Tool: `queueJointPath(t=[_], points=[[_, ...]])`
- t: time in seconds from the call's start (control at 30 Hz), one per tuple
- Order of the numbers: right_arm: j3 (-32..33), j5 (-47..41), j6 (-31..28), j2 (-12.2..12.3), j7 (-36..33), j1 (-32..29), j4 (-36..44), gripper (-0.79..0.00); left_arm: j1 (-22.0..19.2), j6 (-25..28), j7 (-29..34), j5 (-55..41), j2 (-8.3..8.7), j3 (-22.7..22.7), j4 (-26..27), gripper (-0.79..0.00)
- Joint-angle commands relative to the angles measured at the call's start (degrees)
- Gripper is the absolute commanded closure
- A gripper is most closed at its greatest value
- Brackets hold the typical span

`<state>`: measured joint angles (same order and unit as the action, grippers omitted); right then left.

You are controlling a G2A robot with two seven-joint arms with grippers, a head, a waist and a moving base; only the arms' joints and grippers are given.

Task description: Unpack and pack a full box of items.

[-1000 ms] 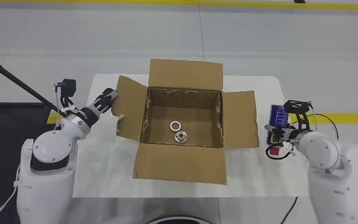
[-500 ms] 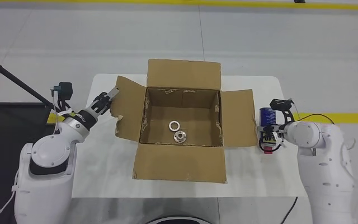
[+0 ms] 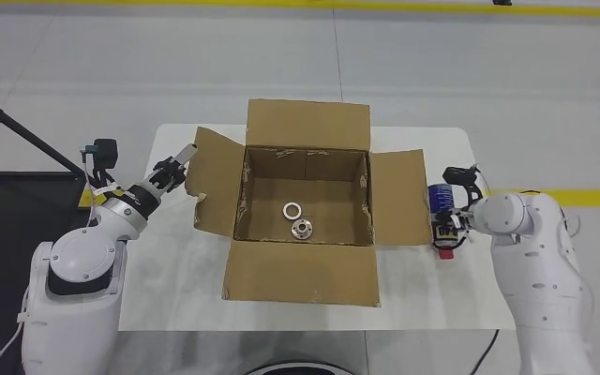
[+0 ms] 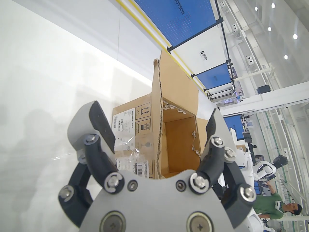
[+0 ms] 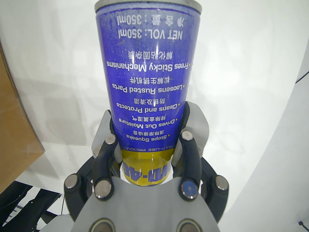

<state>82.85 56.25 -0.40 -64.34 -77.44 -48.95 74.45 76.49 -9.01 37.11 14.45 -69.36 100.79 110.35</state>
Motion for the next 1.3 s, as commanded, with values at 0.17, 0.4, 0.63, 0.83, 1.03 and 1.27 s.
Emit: queueJointPath(t=[0.17,0.4,0.63,0.83,1.03,1.27], points=[[-1.16,-0.66,-0.06,0.05,0.50,1.06,-1.75,-0.222,0.00,0.00,0.00,0.00,0.00,0.00,0.00,-0.785],[-1.71,-1.02,0.13,0.25,0.68,1.44,-2.11,-0.391,0.00,0.00,0.00,0.00,0.00,0.00,0.00,-0.785],[-1.58,-0.12,1.03,0.66,0.26,1.33,-0.16,-0.760,0.00,0.00,0.00,0.00,0.00,0.00,0.00,-0.785],[-0.03,1.82,2.87,1.31,-0.98,0.51,7.01,-0.785,0.00,0.00,0.00,0.00,0.00,0.00,0.00,-0.785],[1.03,5.36,5.43,1.89,-3.33,-0.67,17.99,-0.785,0.00,0.00,0.00,0.00,0.00,0.00,0.00,-0.785],[-0.39,9.17,8.38,1.98,-3.92,-1.73,30.87,-0.785,0.00,0.00,0.00,0.00,0.00,0.00,0.00,-0.785]])
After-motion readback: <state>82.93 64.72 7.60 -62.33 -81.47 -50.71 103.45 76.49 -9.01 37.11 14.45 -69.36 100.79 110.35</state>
